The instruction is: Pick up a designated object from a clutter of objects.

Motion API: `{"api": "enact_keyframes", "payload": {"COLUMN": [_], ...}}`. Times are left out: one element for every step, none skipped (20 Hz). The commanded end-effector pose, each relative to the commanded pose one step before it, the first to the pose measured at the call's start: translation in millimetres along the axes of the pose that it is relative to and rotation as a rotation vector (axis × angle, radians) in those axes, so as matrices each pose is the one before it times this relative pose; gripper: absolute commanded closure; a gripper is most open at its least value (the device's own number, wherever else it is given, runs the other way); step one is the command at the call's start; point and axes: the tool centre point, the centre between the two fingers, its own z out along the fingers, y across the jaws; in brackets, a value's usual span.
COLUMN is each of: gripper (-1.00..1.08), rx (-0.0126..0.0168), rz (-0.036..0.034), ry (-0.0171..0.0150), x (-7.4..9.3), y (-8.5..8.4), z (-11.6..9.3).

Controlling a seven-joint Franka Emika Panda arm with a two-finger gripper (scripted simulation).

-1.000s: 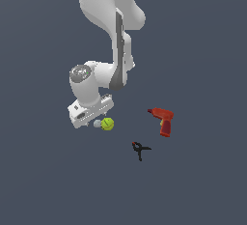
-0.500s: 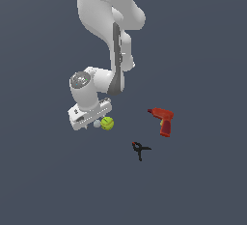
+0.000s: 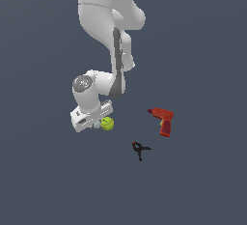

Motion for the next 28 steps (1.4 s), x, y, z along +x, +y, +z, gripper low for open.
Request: {"api": "enact_keyframes", "payload": {"gripper": [1.08,1.08,1.08,1.08,1.08,1.08,1.08,1.08,1.08,1.08,1.08,1.08,1.08,1.08,1.08,1.08,1.08,1.08,1.08,1.08,1.08,1.08,1.08,1.08,1.08,1.08,1.08,1.08], "rx": [0.00575,0.0,0.0,0.0,0.0,-0.00367,0.0,0.0,0.0,0.0,0.0,0.0,0.0,0.0,0.0,0.0,0.0,0.0,0.0,0.0,0.0006,0.0,0.0,0.0,0.0,0.0,0.0,0.0], "rz": [-0.0094,0.0,0.0,0.0,0.0,0.0038,0.0,0.0,0.0,0.0,0.0,0.0,0.0,0.0,0.0,0.0,0.0,0.0,0.0,0.0,-0.00033,0.0,0.0,0.0,0.0,0.0,0.0,0.0], "ry": [-0.00027,0.0,0.0,0.0,0.0,0.00147,0.0,0.0,0.0,0.0,0.0,0.0,0.0,0.0,0.0,0.0,0.0,0.0,0.0,0.0,0.00005,0.0,0.0,0.0,0.0,0.0,0.0,0.0], "x": [4.38,0.0,0.0,0.0,0.0,-1.08,-0.04,-0.11,-0.18,-0.25,-0.32,-0.39,-0.46,-0.53,-0.6,-0.67,-0.74,-0.8,-0.87,-0.94,-0.87,-1.08,-1.15,-1.21,-1.28,-1.35,-1.37,-1.37], "y": [-5.31,0.0,0.0,0.0,0.0,2.55,-0.07,-0.22,-0.36,-0.5,-0.65,-0.79,-0.93,-1.07,-1.22,-1.36,-1.5,-1.64,-1.78,-1.92,-2.13,-2.2,-2.33,-2.47,-2.61,-2.73,-2.76,-2.76], "z": [3.38,0.0,0.0,0.0,0.0,-1.85,-0.2,-0.6,-1.0,-1.4,-1.8,-2.19,-2.59,-2.99,-3.39,-3.79,-4.19,-4.59,-4.99,-5.39,-5.55,-6.19,-6.59,-7.0,-7.4,-7.79,-7.91,-7.93]}}
